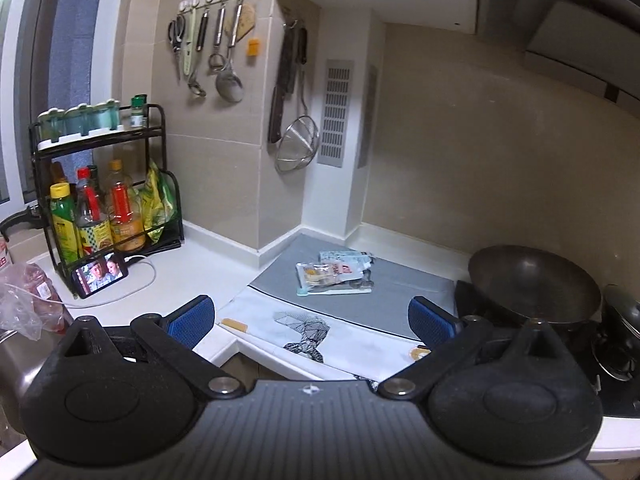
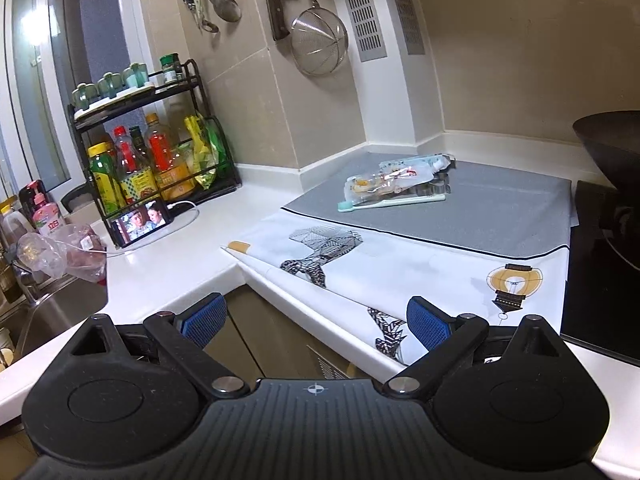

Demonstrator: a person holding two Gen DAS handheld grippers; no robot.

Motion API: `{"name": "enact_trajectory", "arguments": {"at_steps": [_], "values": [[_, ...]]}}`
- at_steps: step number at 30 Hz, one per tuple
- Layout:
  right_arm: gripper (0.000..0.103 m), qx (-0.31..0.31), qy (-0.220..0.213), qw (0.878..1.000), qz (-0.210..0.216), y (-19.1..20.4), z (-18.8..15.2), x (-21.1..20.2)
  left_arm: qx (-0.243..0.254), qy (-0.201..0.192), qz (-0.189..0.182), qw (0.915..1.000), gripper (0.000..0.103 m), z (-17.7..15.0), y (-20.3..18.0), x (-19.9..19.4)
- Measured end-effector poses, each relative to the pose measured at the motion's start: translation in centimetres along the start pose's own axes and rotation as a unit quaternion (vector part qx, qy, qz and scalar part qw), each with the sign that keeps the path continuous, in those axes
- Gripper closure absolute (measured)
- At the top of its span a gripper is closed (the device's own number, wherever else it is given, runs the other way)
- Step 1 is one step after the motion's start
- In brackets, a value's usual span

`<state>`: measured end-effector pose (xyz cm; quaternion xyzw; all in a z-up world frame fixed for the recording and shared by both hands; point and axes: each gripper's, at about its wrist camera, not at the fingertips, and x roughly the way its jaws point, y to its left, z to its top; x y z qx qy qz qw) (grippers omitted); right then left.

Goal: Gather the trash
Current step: 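Raise both open tools back up to the grey mat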

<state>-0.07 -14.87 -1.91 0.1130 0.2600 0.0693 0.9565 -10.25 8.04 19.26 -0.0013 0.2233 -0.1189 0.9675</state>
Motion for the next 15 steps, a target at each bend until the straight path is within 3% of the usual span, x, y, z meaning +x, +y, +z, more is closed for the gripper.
{"name": "enact_trajectory", "arguments": {"at_steps": [8,12,15], "values": [[0.005,0.014,-0.013,1.0,-0.009,-0.9,1.7,1.5,-0.036,0.015,-0.034,0.9987,0.0,0.9,2.2,1.5],[0.005,0.05,-0.036,0.998,-0.027,-2.4,3.5,3.8,-0.068,0.038,-0.009,0.9969,0.0,2.0,4.4,6.6],[0.004,0.071,-0.049,0.994,-0.06,-3.9,4.6,6.3,-0.061,0.037,0.01,0.9974,0.0,2.5,5.0,12.1]]}}
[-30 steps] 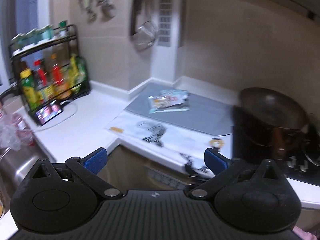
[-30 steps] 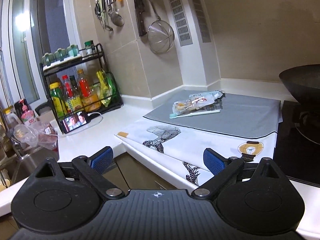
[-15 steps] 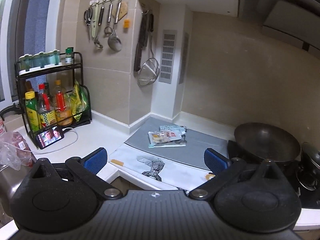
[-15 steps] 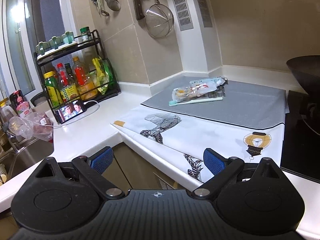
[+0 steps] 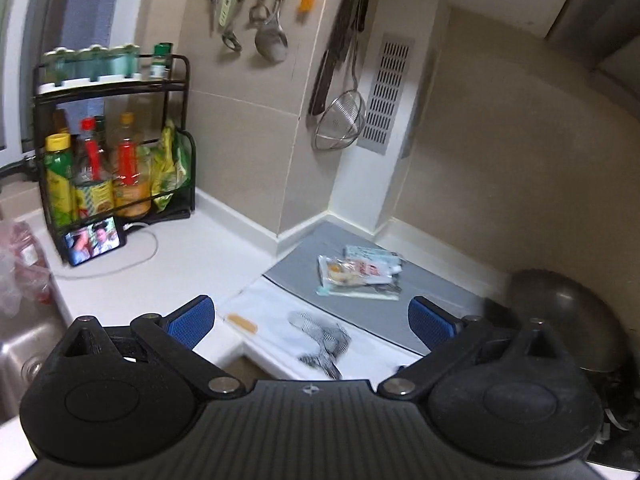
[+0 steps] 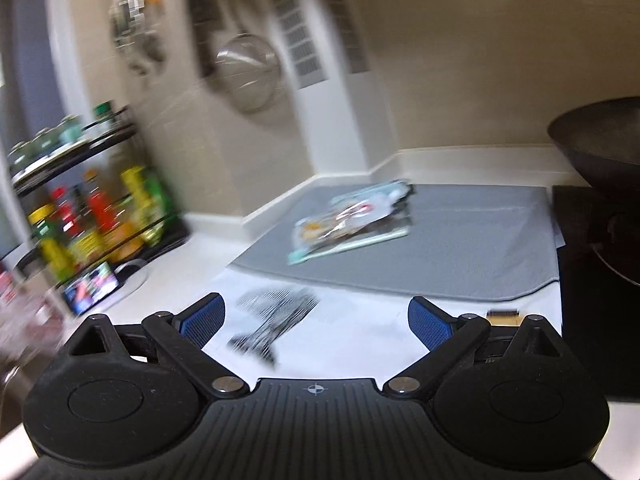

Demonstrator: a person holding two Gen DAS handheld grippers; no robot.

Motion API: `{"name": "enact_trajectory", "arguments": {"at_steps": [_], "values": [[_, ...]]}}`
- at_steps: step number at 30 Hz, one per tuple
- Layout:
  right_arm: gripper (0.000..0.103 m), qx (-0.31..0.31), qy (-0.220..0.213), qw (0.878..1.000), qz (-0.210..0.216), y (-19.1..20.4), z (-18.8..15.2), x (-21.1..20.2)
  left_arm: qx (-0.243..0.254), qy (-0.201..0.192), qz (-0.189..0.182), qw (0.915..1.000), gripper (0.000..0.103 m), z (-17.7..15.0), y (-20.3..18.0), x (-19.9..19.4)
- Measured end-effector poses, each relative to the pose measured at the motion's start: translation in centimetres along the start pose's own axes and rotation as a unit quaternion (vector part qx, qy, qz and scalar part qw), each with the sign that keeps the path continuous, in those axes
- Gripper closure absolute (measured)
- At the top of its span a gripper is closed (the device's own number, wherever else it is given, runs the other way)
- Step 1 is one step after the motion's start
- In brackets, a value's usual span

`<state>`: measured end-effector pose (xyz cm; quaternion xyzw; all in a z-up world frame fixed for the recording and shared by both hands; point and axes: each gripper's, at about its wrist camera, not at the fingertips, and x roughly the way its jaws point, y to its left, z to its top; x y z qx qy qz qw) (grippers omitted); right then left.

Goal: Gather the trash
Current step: 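Raise both open tools back up to the grey mat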

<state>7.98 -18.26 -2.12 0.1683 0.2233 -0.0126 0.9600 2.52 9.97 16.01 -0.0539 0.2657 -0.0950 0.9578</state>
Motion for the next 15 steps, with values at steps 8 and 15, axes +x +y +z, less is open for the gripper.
{"name": "enact_trajectory", "arguments": {"at_steps": [8,15], "values": [[0.004,0.025,-0.001,0.997,-0.075,-3.7,1.7,9.7,0.07,0.095,-0.023,0.9927,0.0,-0.3,-2.8,17.8],[0.003,0.044,0.021,0.99,-0.136,-5.8,3.5,18.0,0.179,0.093,-0.006,0.9795,0.0,-0.6,-6.1,29.9]]}}
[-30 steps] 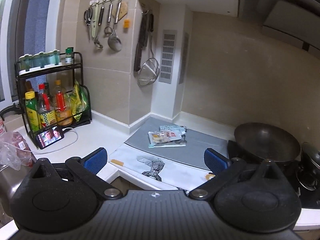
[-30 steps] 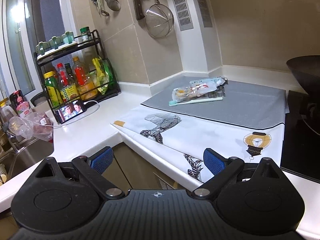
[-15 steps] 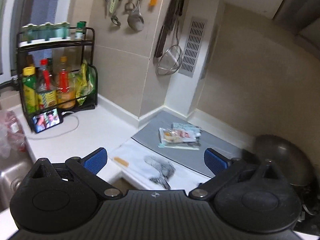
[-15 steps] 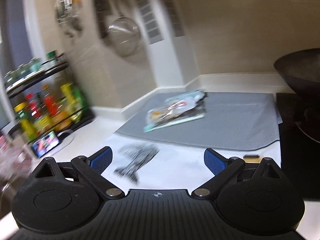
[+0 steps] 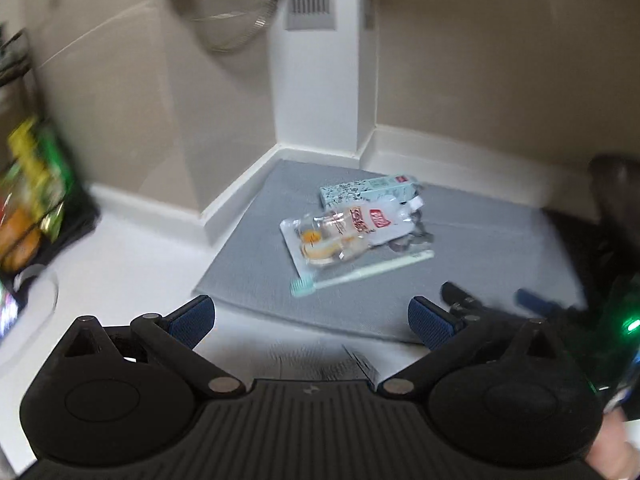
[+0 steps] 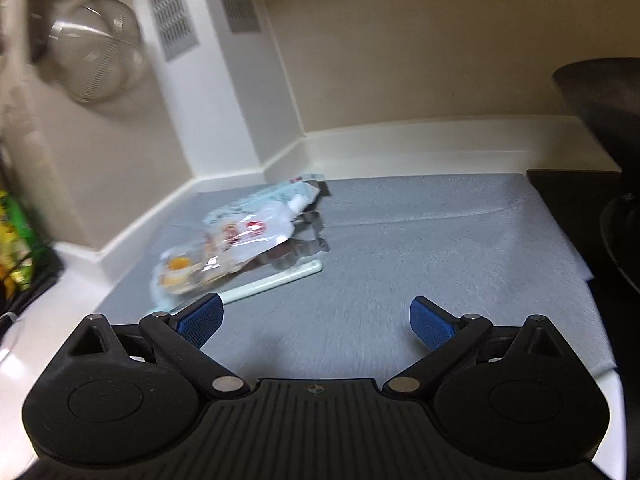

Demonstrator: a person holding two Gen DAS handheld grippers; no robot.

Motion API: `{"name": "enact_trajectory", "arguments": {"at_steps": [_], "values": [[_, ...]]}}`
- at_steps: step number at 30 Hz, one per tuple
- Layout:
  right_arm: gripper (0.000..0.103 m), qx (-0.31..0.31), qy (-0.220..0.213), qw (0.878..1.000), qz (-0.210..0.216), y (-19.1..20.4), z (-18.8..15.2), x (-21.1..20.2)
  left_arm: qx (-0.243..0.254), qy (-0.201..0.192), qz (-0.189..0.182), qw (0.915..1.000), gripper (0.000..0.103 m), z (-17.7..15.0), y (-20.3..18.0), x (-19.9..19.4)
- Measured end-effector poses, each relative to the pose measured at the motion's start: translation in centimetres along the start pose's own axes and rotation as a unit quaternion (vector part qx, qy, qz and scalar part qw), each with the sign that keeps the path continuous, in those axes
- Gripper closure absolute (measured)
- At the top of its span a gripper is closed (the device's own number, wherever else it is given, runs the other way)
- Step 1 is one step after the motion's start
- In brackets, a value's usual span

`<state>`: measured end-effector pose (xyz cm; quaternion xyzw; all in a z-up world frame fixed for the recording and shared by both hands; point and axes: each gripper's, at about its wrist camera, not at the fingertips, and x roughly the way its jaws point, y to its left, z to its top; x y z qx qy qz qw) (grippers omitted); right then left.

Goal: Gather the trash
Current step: 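Raise both open tools back up to the grey mat, then grasp the white juice pouch with the left tool while the right tool grasps the metal ring cutter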

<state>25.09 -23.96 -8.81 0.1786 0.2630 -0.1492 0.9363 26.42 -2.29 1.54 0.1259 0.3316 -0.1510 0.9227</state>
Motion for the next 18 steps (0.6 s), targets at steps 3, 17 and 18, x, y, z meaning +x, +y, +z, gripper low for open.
{"name": "enact_trajectory", "arguments": {"at_steps": [3,17,18], "values": [[0.003,-0.013,0.01,1.0,-0.021,0.5,0.8,2.7,0.028,0.007,0.028,0.9992,0.0,1.3,-0.5,4.7],[0.001,0.006,0.012,1.0,-0.019,-1.4,0.3,6.3,0.089,0.056,0.041,0.9936,0.0,4.4,-3.7,19.4],[0.001,0.007,0.014,1.0,-0.02,-1.5,0.2,6.4,0.093,0.06,0.04,0.993,0.0,4.6,-3.9,20.1]]}}
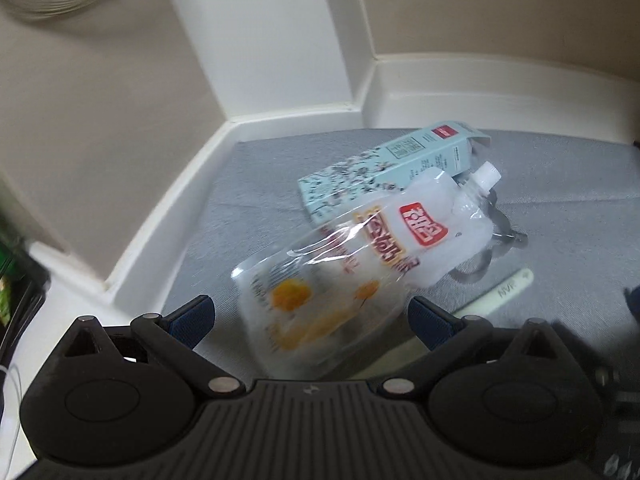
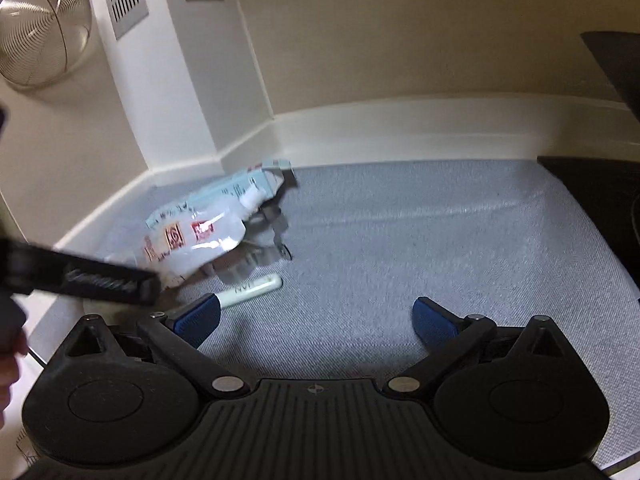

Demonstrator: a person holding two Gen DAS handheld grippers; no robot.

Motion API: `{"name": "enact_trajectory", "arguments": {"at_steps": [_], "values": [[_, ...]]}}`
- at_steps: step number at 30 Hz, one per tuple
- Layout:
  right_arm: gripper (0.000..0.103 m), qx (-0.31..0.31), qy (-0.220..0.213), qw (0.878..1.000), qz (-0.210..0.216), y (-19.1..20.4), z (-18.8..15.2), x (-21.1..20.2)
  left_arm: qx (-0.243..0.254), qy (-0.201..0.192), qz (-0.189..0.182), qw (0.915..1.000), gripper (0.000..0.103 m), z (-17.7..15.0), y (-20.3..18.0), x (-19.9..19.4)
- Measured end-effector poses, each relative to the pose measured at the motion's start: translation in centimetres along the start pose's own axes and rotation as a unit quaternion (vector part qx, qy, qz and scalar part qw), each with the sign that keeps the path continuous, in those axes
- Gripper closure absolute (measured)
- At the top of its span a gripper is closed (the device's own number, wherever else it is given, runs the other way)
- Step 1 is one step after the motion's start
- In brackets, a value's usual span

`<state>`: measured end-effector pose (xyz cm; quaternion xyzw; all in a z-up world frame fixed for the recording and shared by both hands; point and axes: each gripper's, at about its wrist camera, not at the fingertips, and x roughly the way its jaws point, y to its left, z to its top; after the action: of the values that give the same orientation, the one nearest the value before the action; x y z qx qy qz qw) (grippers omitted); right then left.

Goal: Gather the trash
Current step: 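Grasp the white juice pouch with the left tool while the right tool grasps the metal ring cutter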

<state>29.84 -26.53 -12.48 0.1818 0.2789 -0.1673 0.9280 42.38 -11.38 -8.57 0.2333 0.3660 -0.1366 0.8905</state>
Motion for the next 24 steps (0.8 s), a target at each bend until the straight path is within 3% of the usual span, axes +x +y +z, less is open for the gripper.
{"name": "enact_trajectory", "arguments": {"at_steps": [2,4,8,9,14,17,18,24], "values": [[0.001,0.001,0.0,1.0,0.001,0.0,0.0,-0.1,0.002,0.013,0.013,0.9998,0.002,0.4,-0.3,1.2],[0.001,0.001,-0.004,1.0,0.004,0.1,0.0,-0.2,-0.007,0.03,0.018,0.9994,0.014,0.7,0.2,2.4],[0.001,-0.007,-0.002,1.0,0.008,0.4,0.0,-0.9,-0.062,0.035,0.018,0.9973,0.023,0.6,3.5,2.6],[0.001,-0.015,-0.002,1.0,0.01,0.7,0.2,-1.3,-0.069,0.031,0.006,0.9971,0.051,0.4,4.3,2.3],[0.0,-0.09,-0.008,0.996,0.014,4.5,1.7,-0.2,-0.073,0.024,-0.019,0.9969,0.051,0.3,6.3,1.9],[0.0,-0.125,0.004,0.992,-0.008,6.2,2.6,2.5,-0.059,0.021,-0.021,0.9978,0.053,0.1,6.0,1.9],[0.0,-0.131,0.01,0.991,-0.014,6.4,2.9,3.3,-0.055,0.018,-0.022,0.9981,0.058,0.0,6.0,1.8],[0.0,-0.114,0.039,0.993,-0.013,6.6,3.9,7.4,-0.055,0.007,-0.029,0.998,0.061,-0.6,6.1,0.9]]}}
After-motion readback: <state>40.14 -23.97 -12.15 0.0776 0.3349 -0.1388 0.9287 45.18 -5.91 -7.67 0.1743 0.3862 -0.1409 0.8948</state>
